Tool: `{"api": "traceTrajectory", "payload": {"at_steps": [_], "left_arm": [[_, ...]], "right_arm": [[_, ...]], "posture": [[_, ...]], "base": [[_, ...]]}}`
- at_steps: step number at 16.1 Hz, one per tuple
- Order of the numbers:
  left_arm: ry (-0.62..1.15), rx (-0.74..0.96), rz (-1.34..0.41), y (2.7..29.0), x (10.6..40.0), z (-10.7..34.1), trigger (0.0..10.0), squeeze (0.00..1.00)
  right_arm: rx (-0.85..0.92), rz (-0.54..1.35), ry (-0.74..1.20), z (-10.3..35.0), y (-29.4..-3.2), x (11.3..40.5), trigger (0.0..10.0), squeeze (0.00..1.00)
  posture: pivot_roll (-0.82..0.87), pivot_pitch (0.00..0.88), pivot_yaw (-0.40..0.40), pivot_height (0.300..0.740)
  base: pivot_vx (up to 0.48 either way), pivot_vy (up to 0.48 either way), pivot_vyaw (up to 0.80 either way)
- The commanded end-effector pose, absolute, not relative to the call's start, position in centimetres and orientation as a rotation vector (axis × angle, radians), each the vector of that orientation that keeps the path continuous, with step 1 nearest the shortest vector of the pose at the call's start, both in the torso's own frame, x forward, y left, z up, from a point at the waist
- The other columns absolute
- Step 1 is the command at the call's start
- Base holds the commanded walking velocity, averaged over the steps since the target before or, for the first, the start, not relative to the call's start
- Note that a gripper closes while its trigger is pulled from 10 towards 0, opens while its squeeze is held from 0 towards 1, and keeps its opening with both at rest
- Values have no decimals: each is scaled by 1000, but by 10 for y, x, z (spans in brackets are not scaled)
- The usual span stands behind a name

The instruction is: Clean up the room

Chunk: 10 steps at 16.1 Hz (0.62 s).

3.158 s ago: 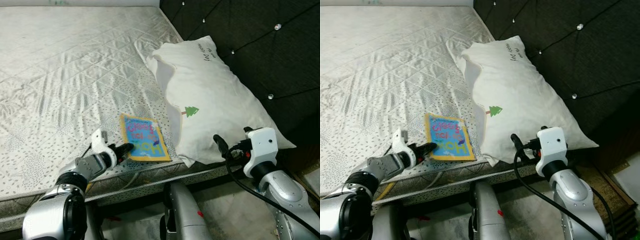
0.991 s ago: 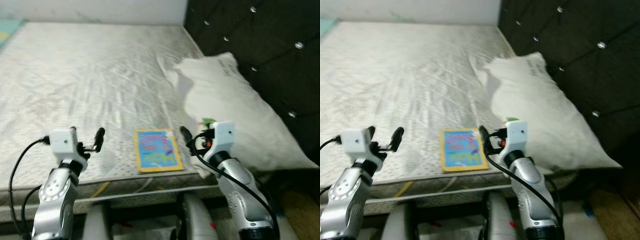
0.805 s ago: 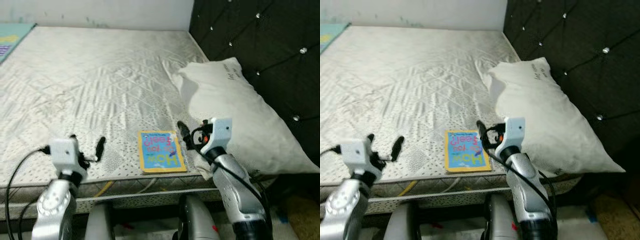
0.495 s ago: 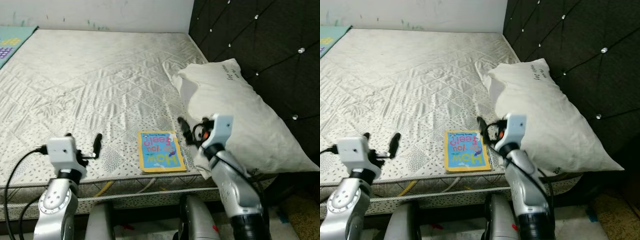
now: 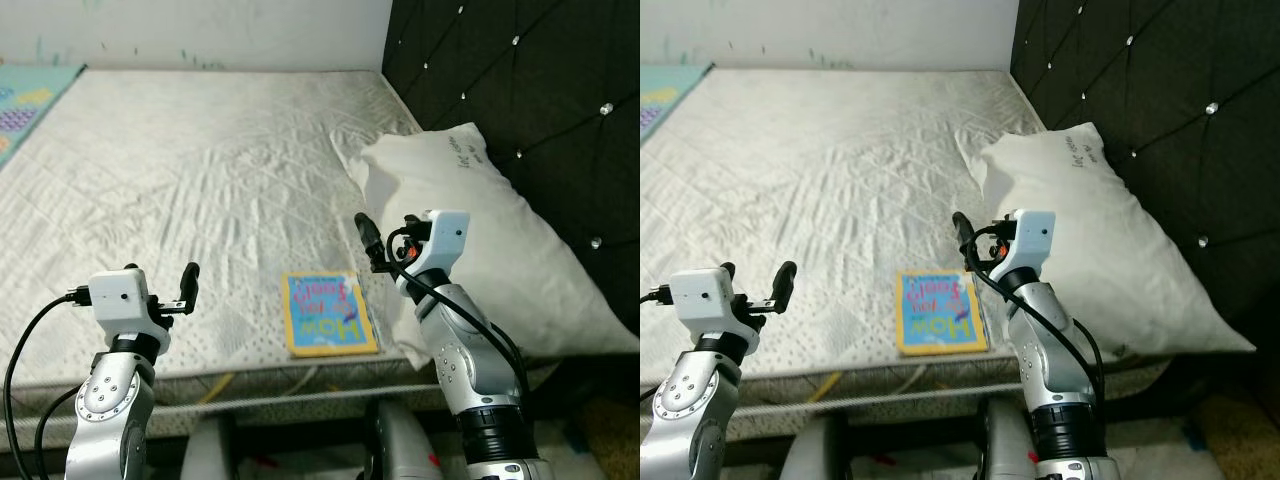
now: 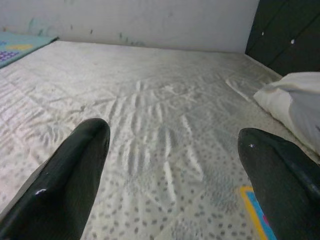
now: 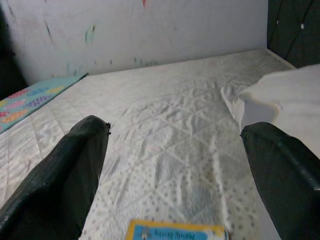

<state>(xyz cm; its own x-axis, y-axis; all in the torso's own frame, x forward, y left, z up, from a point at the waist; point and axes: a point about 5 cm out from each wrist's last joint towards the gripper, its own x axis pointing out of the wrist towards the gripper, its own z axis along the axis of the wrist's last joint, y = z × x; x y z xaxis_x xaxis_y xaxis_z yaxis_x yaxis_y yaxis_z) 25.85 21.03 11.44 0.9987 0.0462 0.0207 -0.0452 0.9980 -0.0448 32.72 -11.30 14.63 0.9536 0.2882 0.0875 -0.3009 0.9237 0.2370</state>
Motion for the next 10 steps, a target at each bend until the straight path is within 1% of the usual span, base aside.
{"api": "traceTrajectory", "payload": {"at_steps": [1, 3, 7, 8, 10], "left_arm": [[-32, -37, 33, 207, 263, 119, 10000, 0], [-39, -32, 33, 204, 264, 120, 10000, 0], [-40, -30, 27, 200, 264, 120, 10000, 0], [-47, -39, 29, 196, 267, 122, 10000, 0], [-52, -54, 31, 194, 269, 123, 10000, 0]], "right_arm": [[248, 292, -84, 154, -116, 329, 10000, 0], [240, 289, -78, 151, -118, 328, 10000, 0], [231, 289, -81, 152, -120, 331, 10000, 0], [213, 275, -77, 151, -125, 333, 10000, 0], [197, 269, -73, 151, -129, 333, 10000, 0]], "posture": [[-4, 0, -6, 657], [-2, 0, -14, 676], [-12, 0, -26, 700], [-19, 0, -41, 709], [-42, 0, -37, 724]], "base": [[0, 0, 0], [0, 0, 0], [0, 0, 0], [0, 0, 0], [0, 0, 0]]}}
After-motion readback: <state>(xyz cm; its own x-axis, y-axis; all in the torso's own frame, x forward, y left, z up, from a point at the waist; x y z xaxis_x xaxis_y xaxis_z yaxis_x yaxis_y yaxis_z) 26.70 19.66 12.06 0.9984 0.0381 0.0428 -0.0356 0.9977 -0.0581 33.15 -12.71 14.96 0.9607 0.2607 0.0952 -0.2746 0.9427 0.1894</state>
